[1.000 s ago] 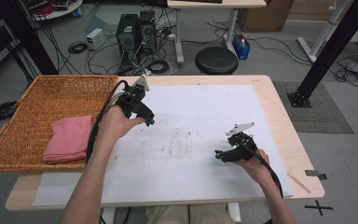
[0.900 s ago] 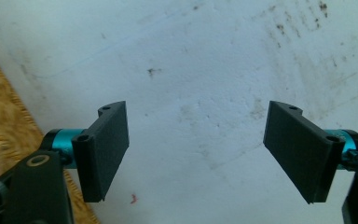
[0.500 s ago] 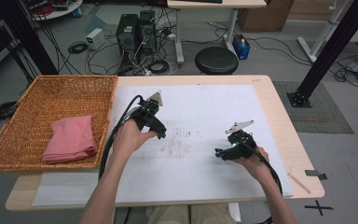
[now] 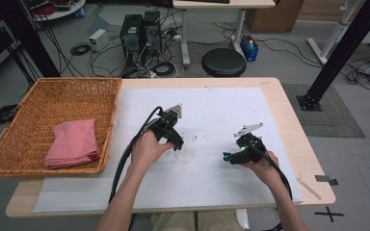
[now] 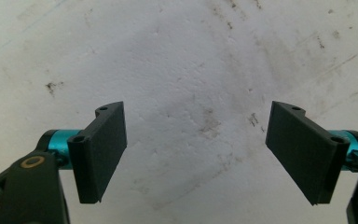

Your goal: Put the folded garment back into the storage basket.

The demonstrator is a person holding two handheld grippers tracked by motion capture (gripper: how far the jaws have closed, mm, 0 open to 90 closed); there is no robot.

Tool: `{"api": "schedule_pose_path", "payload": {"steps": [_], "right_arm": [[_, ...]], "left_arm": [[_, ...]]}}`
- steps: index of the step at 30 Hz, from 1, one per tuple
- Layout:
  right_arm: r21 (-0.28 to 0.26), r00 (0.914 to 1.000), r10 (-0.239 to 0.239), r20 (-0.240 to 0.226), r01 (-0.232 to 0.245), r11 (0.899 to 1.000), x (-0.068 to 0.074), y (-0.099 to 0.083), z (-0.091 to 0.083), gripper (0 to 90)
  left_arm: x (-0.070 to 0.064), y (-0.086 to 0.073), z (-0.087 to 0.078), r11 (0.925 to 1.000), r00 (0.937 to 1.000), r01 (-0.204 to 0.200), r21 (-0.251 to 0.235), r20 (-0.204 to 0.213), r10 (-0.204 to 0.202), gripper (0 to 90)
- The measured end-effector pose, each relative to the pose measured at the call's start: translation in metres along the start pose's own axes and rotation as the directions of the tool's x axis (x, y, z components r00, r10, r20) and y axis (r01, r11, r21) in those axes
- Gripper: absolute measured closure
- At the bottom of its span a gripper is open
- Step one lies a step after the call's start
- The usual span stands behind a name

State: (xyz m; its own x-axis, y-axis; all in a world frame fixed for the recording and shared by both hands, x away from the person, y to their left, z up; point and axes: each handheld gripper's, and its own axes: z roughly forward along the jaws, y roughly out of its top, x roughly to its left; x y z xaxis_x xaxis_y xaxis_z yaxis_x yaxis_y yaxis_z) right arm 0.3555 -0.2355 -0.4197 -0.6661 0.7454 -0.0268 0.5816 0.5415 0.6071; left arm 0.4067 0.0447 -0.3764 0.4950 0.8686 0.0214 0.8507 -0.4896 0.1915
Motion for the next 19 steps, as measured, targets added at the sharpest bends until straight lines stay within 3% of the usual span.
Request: {"api": "schedule_pose_path", "payload": {"steps": [8,19], "right_arm": [[0.001,1.0,-0.008,-0.002,0.008,1.0,-0.0037,0.0007,-0.0012,24.2],[0.005,1.0,-0.004,-0.003,0.004,1.0,-0.0068,0.0007,-0.0005,24.2]], "left_arm": [[0.0039,-0.0024,-0.0016,0.9999,0.9997,0.011,-0.011,0.022,-0.011,20.4],[0.0033,-0.0061,-0.0058,0.9997,0.9998,0.006,-0.022,0.018,-0.006,20.4]]}}
